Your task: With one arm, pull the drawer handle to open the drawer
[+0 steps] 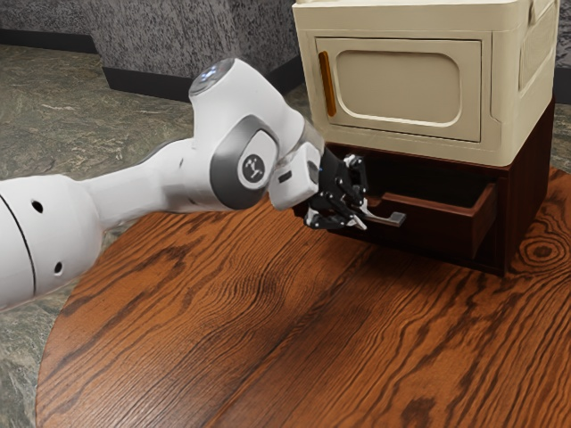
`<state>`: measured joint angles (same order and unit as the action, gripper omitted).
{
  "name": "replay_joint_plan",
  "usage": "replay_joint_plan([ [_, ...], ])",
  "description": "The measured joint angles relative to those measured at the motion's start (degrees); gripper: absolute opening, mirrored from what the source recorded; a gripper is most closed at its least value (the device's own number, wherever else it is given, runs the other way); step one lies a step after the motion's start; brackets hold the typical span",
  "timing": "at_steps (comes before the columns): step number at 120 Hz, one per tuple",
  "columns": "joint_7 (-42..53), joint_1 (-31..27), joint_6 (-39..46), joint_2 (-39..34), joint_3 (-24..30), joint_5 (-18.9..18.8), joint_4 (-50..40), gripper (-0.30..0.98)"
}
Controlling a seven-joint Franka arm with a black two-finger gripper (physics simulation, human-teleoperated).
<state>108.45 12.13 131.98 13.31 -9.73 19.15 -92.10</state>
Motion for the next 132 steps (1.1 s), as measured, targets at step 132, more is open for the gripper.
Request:
replay_joint_plan([
  [132,0.44,8.02,10.59,-17.78,-4.16,-4.43,-23.15,0.17],
])
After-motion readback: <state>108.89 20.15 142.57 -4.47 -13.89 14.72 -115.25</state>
